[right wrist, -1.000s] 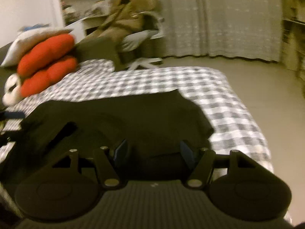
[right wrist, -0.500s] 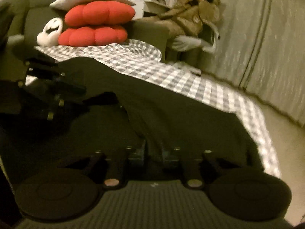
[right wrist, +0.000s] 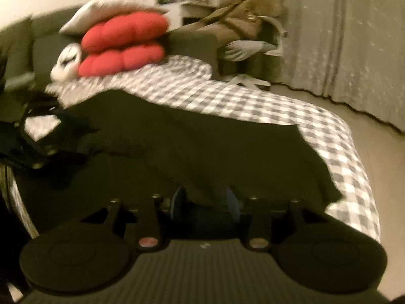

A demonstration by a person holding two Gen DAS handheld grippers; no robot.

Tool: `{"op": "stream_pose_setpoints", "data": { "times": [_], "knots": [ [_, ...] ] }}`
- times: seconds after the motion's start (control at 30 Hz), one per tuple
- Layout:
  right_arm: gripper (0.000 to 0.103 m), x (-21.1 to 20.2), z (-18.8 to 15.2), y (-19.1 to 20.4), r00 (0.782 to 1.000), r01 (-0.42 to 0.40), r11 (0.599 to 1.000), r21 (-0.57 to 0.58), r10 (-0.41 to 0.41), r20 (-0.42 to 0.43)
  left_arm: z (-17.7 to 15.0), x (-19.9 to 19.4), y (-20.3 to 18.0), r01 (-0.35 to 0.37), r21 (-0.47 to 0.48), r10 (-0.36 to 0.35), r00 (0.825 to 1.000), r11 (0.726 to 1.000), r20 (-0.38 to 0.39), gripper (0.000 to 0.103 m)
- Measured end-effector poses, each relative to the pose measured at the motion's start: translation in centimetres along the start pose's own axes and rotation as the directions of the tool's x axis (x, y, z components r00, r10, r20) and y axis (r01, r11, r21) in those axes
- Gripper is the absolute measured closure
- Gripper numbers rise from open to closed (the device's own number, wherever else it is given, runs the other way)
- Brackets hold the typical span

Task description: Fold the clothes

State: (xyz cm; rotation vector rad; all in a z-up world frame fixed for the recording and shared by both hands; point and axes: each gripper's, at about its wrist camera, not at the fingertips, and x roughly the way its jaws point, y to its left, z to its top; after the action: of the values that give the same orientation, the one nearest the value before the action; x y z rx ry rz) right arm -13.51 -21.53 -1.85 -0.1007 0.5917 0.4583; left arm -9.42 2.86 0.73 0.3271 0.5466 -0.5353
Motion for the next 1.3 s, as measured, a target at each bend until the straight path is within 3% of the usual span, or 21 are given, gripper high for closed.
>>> {"op": "stream_pose_setpoints", "data": {
  "times": [0.07, 0.17, 0.27, 0.37, 0.43, 0.57, 0.73, 0.9, 1.0, 1.1, 1.3],
  "knots": [
    [0.056, -0.4, 0.0, -0.9, 1.000, 0.003, 0.998, 0.063, -0.004, 0.016, -0.2, -0.5, 1.2, 0.004, -0.081, -0.003, 1.000, 0.997, 0.011, 0.029],
    [0.051, -0.5, 0.0, -2.0, 1.000, 0.020, 0.991, 0.135, -0.020, 0.002, -0.7, -0.6, 1.7, -0.017, -0.100, 0.013, 0.999, 0.995, -0.041, 0.029],
    [0.051, 0.0, -0.4, -2.2, 0.997, 0.065, 0.988, 0.139, -0.058, -0.051, -1.2, -0.6, 2.2, -0.039, -0.117, 0.028, 0.995, 0.992, -0.093, 0.029],
    [0.050, -1.0, -0.7, -2.5, 0.998, 0.052, 0.988, 0.148, -0.046, -0.048, -1.7, -0.7, 2.7, -0.062, -0.132, 0.042, 0.988, 0.989, -0.145, 0.028],
    [0.047, -1.9, -1.0, -3.2, 0.998, 0.048, 0.983, 0.179, -0.041, -0.046, -2.1, -1.9, 3.7, -0.047, -0.188, 0.021, 0.990, 0.981, -0.138, 0.026],
    [0.046, -3.6, -1.2, -5.4, 0.998, 0.047, 0.951, 0.306, -0.035, -0.046, -3.0, -3.0, 6.1, -0.051, -0.312, -0.001, 0.987, 0.949, -0.164, 0.023],
    [0.046, -6.2, -1.3, -7.2, 0.998, 0.054, 0.919, 0.391, -0.036, -0.055, -4.4, -3.9, 9.0, -0.040, -0.481, -0.059, 0.980, 0.876, -0.189, 0.023],
    [0.046, -8.1, -1.2, -8.5, 0.996, 0.082, 0.910, 0.406, -0.061, -0.064, -4.8, -4.7, 10.6, -0.078, -0.508, -0.026, 0.981, 0.858, -0.194, 0.023],
    [0.046, -8.3, -0.7, -9.2, 0.996, 0.089, 0.906, 0.413, -0.071, -0.060, -4.3, -4.3, 11.3, -0.102, -0.495, 0.011, 0.983, 0.863, -0.183, 0.023],
    [0.046, -7.2, 0.2, -9.6, 0.996, 0.089, 0.906, 0.414, -0.075, -0.051, -3.5, -3.2, 12.1, -0.112, -0.483, 0.047, 0.988, 0.868, -0.144, 0.025],
    [0.046, -3.2, 2.1, -10.9, 0.997, 0.080, 0.906, 0.416, -0.067, -0.045, -1.7, 0.6, 14.1, -0.113, -0.526, 0.081, 0.993, 0.843, -0.083, 0.032]
  ]
}}
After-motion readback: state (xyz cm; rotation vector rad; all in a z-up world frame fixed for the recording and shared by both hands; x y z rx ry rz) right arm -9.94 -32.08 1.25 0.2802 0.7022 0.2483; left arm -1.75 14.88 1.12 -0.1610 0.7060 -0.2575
